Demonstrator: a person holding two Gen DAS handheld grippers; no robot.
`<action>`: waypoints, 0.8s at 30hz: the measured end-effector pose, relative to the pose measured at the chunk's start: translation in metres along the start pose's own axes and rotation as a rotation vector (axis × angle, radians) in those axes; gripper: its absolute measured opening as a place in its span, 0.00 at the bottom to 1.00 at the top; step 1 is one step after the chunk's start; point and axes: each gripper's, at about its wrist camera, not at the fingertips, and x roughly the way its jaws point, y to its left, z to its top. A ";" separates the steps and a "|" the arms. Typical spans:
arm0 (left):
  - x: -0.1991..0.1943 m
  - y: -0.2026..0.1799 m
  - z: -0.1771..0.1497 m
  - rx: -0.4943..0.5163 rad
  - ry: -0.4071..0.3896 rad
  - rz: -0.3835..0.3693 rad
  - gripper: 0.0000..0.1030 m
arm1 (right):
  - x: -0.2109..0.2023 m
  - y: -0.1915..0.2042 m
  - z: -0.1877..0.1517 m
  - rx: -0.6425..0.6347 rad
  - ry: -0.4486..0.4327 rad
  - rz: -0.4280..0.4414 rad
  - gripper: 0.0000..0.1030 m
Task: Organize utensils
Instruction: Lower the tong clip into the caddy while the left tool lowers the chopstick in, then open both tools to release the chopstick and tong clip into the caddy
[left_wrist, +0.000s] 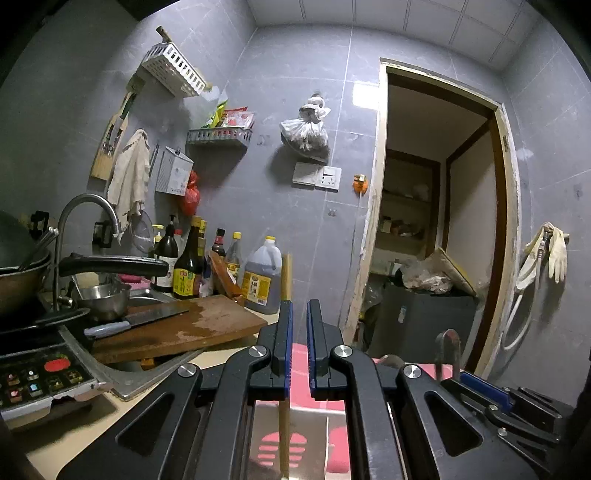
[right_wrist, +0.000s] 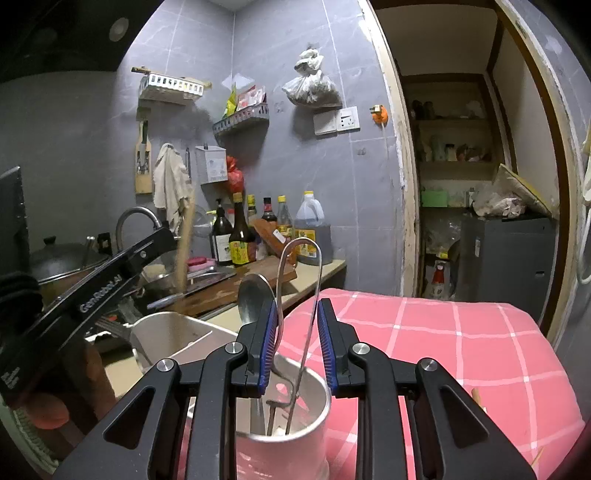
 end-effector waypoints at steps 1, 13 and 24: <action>-0.001 0.000 0.000 -0.001 0.004 -0.003 0.05 | 0.000 0.001 -0.001 -0.001 0.003 0.001 0.20; -0.012 -0.004 -0.001 -0.014 0.051 -0.057 0.14 | -0.013 0.003 0.000 0.004 -0.008 0.008 0.28; -0.028 -0.043 0.013 0.044 0.115 -0.182 0.71 | -0.069 -0.030 0.023 0.015 -0.076 -0.128 0.70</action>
